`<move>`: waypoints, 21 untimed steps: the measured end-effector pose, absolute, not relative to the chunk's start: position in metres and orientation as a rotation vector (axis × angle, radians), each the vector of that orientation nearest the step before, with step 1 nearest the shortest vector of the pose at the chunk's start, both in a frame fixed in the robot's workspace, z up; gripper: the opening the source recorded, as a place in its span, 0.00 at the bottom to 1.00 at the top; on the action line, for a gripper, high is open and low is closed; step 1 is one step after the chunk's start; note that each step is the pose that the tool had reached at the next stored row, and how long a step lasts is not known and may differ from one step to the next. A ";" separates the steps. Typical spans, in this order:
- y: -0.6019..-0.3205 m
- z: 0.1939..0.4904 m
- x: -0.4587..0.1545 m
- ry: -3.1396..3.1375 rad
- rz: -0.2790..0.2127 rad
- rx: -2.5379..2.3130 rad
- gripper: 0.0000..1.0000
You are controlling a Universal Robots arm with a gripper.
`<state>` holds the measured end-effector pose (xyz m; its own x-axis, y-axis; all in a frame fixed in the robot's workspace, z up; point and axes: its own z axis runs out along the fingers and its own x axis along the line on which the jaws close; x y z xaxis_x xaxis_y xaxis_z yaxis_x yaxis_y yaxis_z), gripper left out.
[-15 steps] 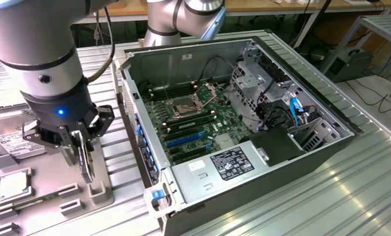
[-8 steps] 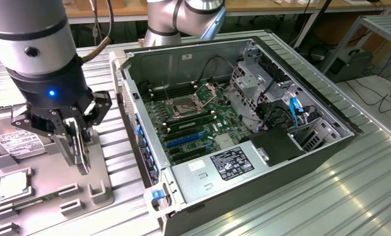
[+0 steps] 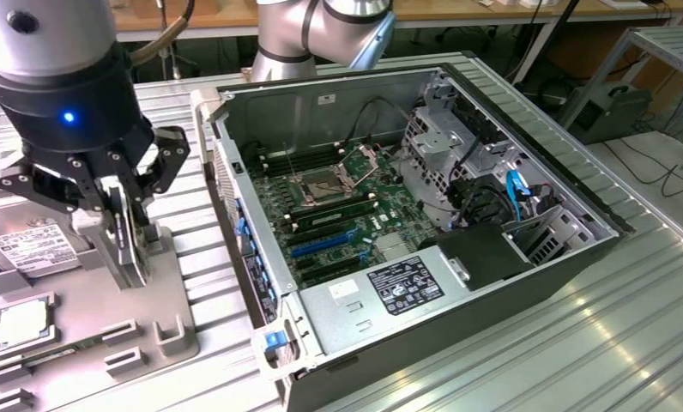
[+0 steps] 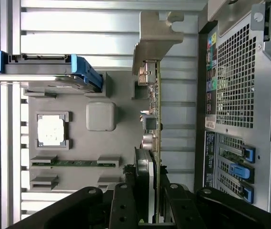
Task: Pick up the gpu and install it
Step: 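Pick up the gpu and move the gpu toward the slot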
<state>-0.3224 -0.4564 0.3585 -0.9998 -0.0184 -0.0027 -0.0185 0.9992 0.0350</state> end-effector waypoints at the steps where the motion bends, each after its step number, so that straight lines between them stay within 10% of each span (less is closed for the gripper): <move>1: -0.456 0.362 -0.322 3.138 0.055 -0.029 0.28; 21: -0.456 0.440 -0.322 3.138 0.055 -0.029 0.28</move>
